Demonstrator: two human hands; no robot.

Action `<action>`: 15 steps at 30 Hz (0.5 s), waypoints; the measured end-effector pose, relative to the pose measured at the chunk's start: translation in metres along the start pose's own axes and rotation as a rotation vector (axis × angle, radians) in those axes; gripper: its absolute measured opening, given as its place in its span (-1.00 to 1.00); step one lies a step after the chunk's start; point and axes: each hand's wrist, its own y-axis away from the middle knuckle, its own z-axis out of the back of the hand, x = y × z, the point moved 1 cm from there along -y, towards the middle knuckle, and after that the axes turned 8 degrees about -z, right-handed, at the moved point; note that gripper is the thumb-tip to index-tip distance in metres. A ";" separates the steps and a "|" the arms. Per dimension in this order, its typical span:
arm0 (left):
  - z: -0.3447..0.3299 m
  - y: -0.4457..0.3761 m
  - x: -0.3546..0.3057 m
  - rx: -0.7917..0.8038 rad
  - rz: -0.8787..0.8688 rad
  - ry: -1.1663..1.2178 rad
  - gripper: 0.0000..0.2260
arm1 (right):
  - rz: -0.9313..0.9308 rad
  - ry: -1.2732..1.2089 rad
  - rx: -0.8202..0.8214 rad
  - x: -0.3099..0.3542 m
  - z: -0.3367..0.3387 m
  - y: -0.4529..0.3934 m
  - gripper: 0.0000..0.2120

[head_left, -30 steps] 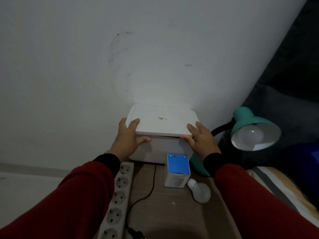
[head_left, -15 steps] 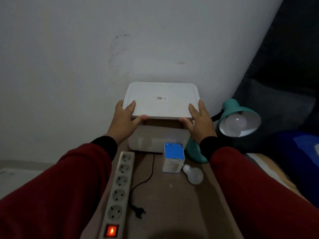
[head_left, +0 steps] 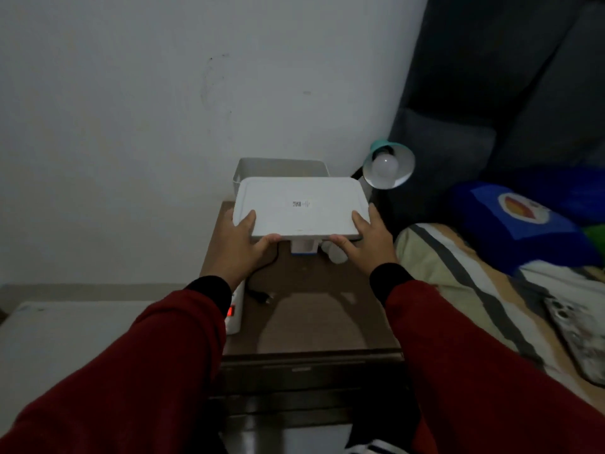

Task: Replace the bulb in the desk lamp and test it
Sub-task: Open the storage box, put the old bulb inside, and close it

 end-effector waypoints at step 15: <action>-0.051 0.118 0.009 0.268 0.216 -0.072 -0.33 | -0.158 0.173 0.228 -0.071 -0.031 0.106 -0.30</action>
